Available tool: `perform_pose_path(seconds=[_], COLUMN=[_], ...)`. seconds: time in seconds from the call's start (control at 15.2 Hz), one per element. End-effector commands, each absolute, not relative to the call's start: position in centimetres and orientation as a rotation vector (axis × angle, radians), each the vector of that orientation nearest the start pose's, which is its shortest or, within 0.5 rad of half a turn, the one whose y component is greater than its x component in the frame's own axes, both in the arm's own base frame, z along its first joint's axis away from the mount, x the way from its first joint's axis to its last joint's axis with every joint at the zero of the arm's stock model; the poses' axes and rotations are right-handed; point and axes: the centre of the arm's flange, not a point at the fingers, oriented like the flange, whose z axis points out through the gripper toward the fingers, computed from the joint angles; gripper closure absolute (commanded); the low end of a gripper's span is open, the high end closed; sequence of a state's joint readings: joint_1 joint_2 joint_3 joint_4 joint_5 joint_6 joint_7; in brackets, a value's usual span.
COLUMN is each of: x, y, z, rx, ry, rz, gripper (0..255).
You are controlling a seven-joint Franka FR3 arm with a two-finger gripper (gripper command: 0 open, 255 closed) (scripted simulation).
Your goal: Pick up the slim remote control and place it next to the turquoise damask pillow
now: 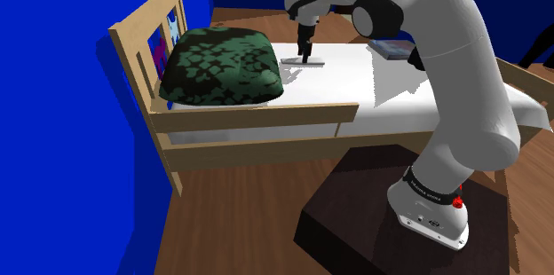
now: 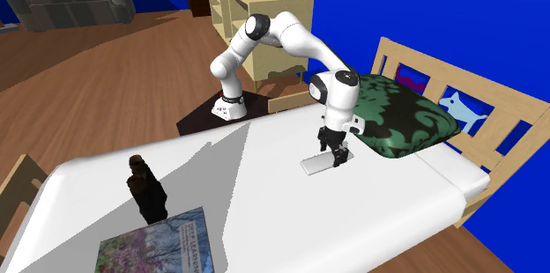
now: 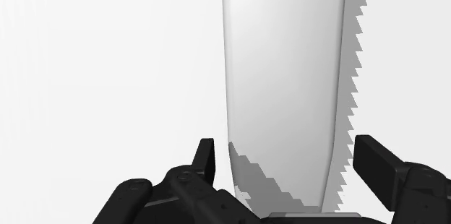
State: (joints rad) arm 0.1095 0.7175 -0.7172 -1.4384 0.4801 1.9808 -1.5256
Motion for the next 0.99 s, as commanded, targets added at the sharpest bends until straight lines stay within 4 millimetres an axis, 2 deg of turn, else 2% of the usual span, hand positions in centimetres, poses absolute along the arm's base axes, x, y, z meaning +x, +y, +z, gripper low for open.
perform_pose_path(seconds=[0.0, 0.2, 0.46, 0.92], x=[65.0, 65.0, 65.0, 65.0], y=[-29.1, -29.1, -29.1, -29.1], z=[34.1, 34.1, 39.0, 39.0], rx=[-2.870, -2.870, -2.870, -2.870], ry=[-1.302, -1.302, -1.302, -1.302], rz=[0.006, 0.006, 0.006, 0.006], gripper=[0, 0, 0, 0])
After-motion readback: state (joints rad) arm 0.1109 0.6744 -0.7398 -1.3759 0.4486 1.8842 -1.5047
